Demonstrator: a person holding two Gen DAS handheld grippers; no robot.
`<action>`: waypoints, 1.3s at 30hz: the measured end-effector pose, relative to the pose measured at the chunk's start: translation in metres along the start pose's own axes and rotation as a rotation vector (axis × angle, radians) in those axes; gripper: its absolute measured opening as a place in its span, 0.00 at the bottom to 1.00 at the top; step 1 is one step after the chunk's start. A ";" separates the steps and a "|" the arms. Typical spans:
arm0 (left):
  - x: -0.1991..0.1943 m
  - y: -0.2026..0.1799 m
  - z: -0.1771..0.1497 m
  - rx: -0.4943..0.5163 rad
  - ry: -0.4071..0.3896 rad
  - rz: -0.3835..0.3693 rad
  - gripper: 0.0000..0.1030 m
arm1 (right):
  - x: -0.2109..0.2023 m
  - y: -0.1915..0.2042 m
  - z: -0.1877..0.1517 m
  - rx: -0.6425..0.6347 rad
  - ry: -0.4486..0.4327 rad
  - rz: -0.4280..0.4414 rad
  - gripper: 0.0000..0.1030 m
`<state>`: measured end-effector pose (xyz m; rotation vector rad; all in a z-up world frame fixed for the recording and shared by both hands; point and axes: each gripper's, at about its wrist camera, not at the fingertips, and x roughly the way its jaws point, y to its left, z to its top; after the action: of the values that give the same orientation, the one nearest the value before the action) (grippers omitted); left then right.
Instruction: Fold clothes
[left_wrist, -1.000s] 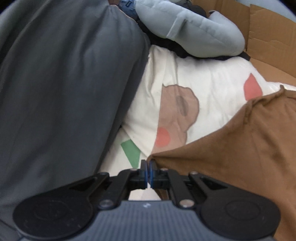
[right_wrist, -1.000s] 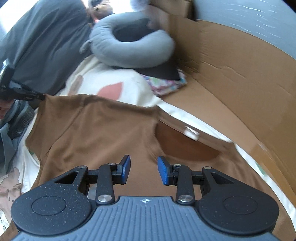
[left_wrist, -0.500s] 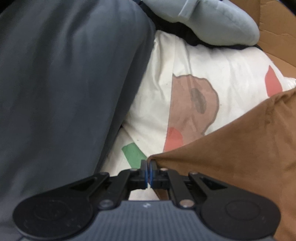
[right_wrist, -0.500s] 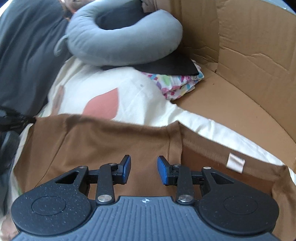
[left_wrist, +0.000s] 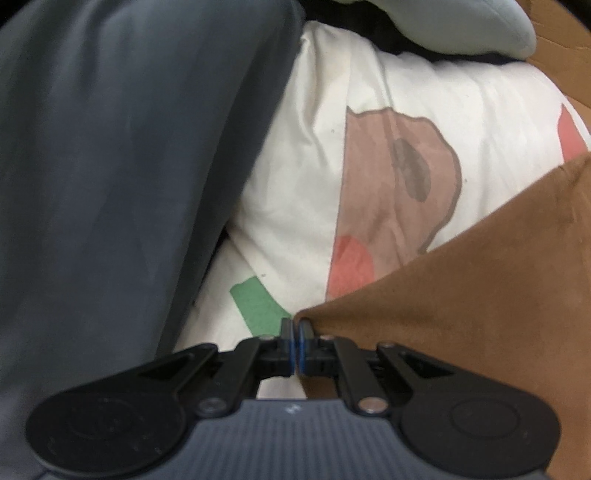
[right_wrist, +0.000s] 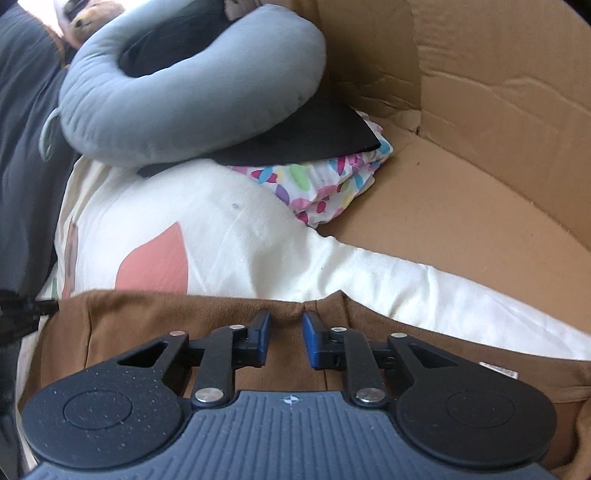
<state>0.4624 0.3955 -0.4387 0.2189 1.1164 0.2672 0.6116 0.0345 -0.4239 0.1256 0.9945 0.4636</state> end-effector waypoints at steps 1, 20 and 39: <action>-0.001 0.000 0.000 0.003 -0.001 0.005 0.07 | 0.002 0.000 0.001 0.007 -0.001 0.001 0.21; -0.083 -0.102 0.032 0.008 -0.287 -0.209 0.13 | -0.067 -0.019 0.002 0.073 -0.072 -0.013 0.24; -0.077 -0.114 0.055 0.004 -0.186 -0.229 0.08 | -0.215 -0.075 -0.098 -0.013 -0.017 -0.141 0.32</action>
<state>0.4920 0.2609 -0.3842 0.1153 0.9477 0.0393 0.4557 -0.1357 -0.3335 0.0469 0.9767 0.3391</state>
